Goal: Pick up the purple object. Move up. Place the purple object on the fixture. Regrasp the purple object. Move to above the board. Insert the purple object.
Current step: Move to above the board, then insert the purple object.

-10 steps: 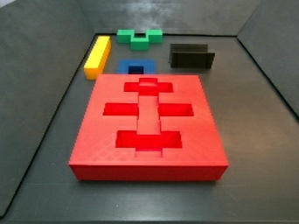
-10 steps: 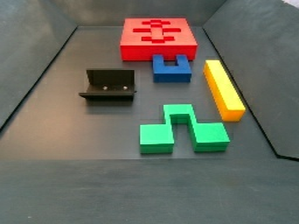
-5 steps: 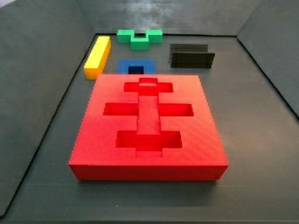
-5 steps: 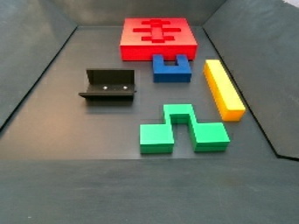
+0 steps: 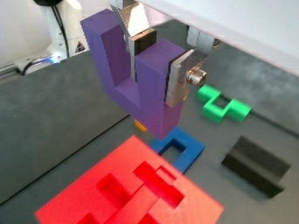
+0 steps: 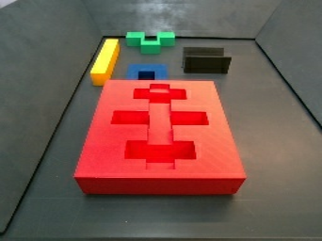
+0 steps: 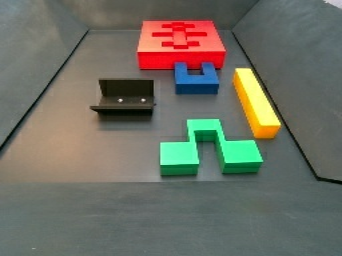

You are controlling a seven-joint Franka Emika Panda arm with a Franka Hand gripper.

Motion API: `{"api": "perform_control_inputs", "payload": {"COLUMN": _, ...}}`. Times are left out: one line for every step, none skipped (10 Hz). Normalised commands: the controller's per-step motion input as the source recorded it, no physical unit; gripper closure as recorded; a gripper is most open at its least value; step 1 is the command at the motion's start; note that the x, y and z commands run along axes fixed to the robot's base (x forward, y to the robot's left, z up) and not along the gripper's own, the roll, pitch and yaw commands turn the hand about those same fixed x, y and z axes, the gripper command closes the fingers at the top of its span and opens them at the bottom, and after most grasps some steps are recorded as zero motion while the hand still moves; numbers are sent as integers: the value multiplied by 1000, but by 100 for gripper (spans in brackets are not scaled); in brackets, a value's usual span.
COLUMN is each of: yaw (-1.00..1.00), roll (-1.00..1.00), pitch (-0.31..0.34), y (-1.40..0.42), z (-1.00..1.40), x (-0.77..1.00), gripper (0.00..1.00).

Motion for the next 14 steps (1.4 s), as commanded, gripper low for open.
{"api": "perform_control_inputs", "payload": {"yaw": 4, "roll": -428, "pitch": -51, "y": 24, "z": 9, "x": -86, "gripper": 100}}
{"api": "perform_control_inputs", "payload": {"yaw": 1, "roll": -222, "pitch": -51, "y": 14, "z": -3, "x": -57, "gripper": 100}}
{"api": "perform_control_inputs", "payload": {"yaw": 0, "roll": 0, "pitch": 0, "y": -17, "z": 0, "x": 0, "gripper": 100}}
{"api": "perform_control_inputs", "payload": {"yaw": 0, "roll": 0, "pitch": 0, "y": 0, "z": -26, "x": 0, "gripper": 100}}
{"api": "perform_control_inputs", "payload": {"yaw": 0, "roll": -234, "pitch": -323, "y": 89, "z": -389, "x": 329, "gripper": 100}}
{"api": "perform_control_inputs", "payload": {"yaw": 0, "roll": -174, "pitch": -361, "y": -160, "z": -437, "x": 229, "gripper": 100}}
{"api": "perform_control_inputs", "payload": {"yaw": 37, "roll": -47, "pitch": -156, "y": -577, "z": -683, "x": 271, "gripper": 100}}
{"api": "perform_control_inputs", "payload": {"yaw": 60, "roll": 0, "pitch": -29, "y": -769, "z": -720, "x": 303, "gripper": 100}}
{"api": "perform_control_inputs", "payload": {"yaw": 17, "roll": 124, "pitch": 31, "y": -766, "z": -760, "x": 440, "gripper": 100}}
{"api": "perform_control_inputs", "payload": {"yaw": 34, "roll": 120, "pitch": 41, "y": -746, "z": -760, "x": 449, "gripper": 100}}
{"api": "perform_control_inputs", "payload": {"yaw": 126, "roll": 64, "pitch": 9, "y": -694, "z": -797, "x": 469, "gripper": 100}}
{"api": "perform_control_inputs", "payload": {"yaw": 120, "roll": 51, "pitch": 13, "y": -709, "z": -786, "x": 471, "gripper": 100}}
{"api": "perform_control_inputs", "payload": {"yaw": 123, "roll": 57, "pitch": 13, "y": -711, "z": -774, "x": 466, "gripper": 100}}
{"api": "perform_control_inputs", "payload": {"yaw": 137, "roll": 54, "pitch": 11, "y": -686, "z": -717, "x": 486, "gripper": 100}}
